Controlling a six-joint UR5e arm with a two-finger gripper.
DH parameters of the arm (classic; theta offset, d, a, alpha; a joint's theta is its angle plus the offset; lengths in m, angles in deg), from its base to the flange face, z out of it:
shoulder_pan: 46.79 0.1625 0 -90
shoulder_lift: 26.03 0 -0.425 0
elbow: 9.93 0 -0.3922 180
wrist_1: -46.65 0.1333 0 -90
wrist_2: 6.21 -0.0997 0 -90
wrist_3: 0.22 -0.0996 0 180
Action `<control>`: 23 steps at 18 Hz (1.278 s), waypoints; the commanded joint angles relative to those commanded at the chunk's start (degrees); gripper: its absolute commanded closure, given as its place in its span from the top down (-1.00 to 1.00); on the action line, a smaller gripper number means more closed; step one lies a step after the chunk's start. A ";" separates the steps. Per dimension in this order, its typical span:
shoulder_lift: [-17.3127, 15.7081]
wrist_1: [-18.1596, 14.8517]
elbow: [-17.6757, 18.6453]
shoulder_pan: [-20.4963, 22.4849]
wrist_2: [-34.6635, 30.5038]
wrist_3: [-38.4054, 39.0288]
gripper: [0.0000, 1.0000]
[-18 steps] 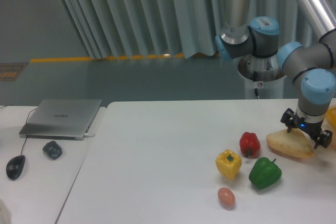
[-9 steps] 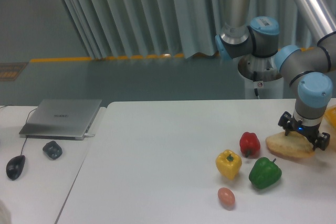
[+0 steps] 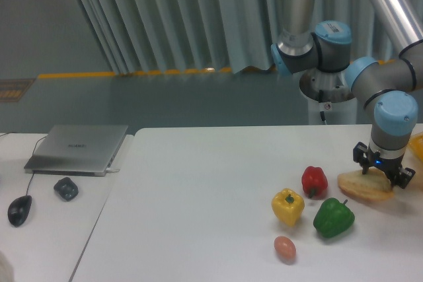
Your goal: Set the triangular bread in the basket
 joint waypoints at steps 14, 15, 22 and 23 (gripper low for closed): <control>-1.93 -11.51 -12.21 0.09 -0.35 -9.55 -1.00; -2.19 -11.51 -12.74 0.44 -0.87 -12.36 -1.00; -2.20 -9.49 -13.28 6.84 -2.37 -30.65 -1.00; -2.28 -9.67 -13.36 7.81 -2.37 -33.46 -1.00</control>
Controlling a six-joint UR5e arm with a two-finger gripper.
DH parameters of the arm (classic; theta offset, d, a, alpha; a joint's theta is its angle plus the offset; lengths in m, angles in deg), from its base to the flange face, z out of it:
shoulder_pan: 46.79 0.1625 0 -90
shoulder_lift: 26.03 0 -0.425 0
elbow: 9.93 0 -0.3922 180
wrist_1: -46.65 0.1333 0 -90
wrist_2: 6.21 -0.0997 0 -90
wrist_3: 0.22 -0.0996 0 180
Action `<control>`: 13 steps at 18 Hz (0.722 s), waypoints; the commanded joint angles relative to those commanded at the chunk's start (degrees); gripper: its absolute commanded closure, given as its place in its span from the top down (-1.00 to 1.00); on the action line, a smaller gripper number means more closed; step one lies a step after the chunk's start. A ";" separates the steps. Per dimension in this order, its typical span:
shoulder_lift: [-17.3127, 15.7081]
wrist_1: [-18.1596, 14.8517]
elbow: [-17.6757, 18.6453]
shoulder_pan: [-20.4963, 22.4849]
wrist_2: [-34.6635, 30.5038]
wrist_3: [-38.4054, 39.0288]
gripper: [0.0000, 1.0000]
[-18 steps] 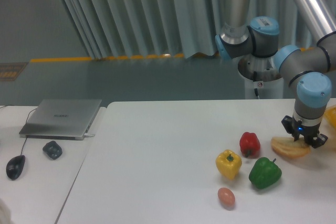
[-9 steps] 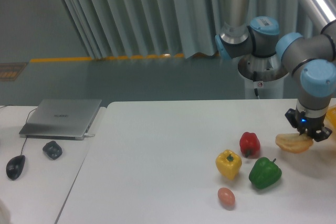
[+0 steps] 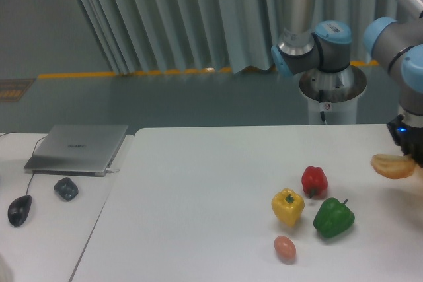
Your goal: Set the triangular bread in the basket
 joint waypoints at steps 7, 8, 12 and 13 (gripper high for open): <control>0.09 0.35 0.00 4.75 -0.09 -15.13 -1.00; 0.44 0.87 0.00 5.19 -0.09 -16.62 -1.00; 2.55 6.94 0.70 9.40 0.00 -25.40 -0.89; 2.55 6.85 0.70 10.28 0.61 -26.65 -0.71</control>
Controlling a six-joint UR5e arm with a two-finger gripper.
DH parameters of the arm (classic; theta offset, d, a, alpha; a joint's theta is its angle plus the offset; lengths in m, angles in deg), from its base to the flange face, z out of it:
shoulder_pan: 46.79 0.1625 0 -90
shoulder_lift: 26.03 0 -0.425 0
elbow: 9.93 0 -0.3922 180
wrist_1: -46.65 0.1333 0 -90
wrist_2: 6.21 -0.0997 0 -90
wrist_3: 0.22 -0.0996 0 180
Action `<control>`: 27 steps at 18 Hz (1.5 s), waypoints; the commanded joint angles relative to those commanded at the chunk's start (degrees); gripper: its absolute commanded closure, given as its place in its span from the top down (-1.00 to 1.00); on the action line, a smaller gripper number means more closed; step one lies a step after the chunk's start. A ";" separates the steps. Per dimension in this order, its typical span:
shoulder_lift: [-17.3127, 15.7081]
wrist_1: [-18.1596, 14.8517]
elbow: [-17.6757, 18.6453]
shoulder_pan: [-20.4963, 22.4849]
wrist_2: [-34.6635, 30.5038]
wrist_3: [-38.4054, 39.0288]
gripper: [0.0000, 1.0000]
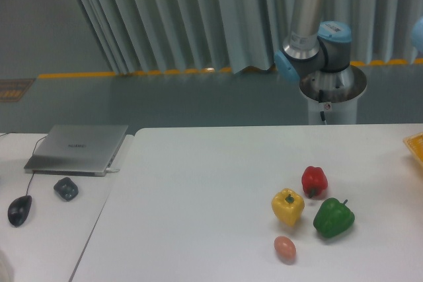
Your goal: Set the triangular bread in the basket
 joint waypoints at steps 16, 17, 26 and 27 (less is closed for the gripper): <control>-0.09 3.60 0.70 0.27 5.79 -0.10 1.00; 0.00 4.56 0.79 0.62 8.07 0.51 1.00; -0.62 5.98 -0.61 -1.75 8.53 12.20 1.00; -0.70 5.89 -0.88 -2.62 8.36 12.90 1.00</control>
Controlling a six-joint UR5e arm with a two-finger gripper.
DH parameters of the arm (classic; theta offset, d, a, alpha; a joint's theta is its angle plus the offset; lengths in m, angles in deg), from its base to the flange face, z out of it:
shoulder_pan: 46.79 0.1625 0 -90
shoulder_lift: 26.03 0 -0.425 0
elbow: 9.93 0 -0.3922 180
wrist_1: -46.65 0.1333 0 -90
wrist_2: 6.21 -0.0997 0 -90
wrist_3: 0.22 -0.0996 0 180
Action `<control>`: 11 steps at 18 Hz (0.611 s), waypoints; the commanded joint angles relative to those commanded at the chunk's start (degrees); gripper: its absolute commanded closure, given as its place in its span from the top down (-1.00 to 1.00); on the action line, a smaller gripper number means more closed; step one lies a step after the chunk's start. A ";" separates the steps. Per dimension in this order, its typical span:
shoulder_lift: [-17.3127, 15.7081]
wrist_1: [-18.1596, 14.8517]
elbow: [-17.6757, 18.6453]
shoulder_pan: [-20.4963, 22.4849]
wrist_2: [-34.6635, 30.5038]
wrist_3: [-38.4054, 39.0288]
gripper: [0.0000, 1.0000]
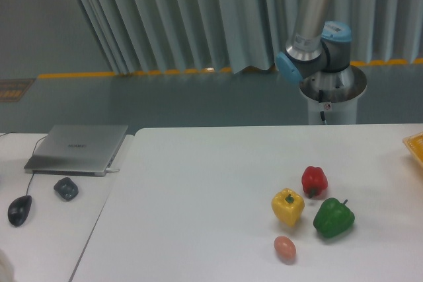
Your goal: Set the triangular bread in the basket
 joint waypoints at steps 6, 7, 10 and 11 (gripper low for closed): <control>-0.35 0.09 -0.71 -2.90 -0.18 6.07 1.00; -0.35 0.09 -0.71 -3.26 -0.26 6.16 1.00; -0.27 0.26 -0.53 -5.36 -0.27 10.61 1.00; -0.26 0.26 -0.53 -5.89 -0.27 12.64 1.00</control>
